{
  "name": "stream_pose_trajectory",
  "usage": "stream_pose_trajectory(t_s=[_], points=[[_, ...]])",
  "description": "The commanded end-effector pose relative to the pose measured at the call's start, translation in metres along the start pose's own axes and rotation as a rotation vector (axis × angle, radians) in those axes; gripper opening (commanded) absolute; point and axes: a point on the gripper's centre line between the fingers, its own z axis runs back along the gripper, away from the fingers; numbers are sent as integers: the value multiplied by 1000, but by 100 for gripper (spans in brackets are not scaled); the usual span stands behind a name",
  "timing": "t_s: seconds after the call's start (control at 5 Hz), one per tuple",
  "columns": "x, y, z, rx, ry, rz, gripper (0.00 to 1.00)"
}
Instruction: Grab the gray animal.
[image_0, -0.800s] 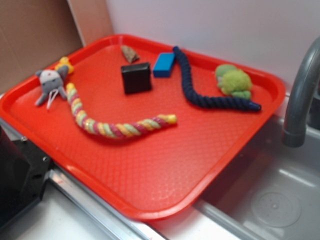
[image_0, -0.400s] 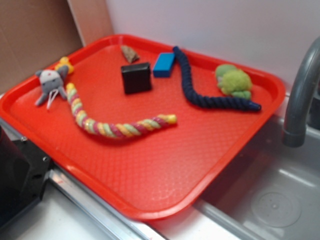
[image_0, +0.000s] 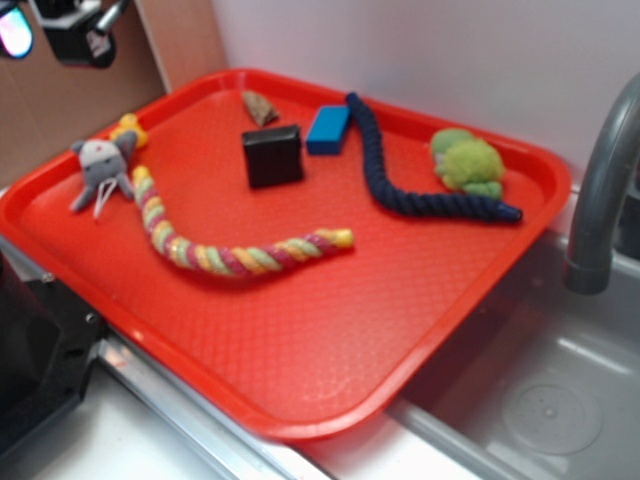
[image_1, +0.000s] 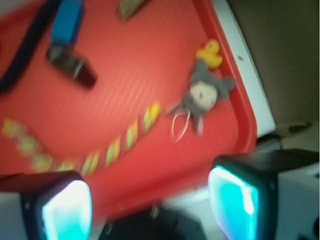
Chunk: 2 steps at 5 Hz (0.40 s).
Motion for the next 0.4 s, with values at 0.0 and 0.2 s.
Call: stream_pose_trajectory(t_s=[0.0, 0.2], points=[[28, 45, -43, -21, -127, 229, 100], [44, 41, -83, -27, -120, 159, 100]])
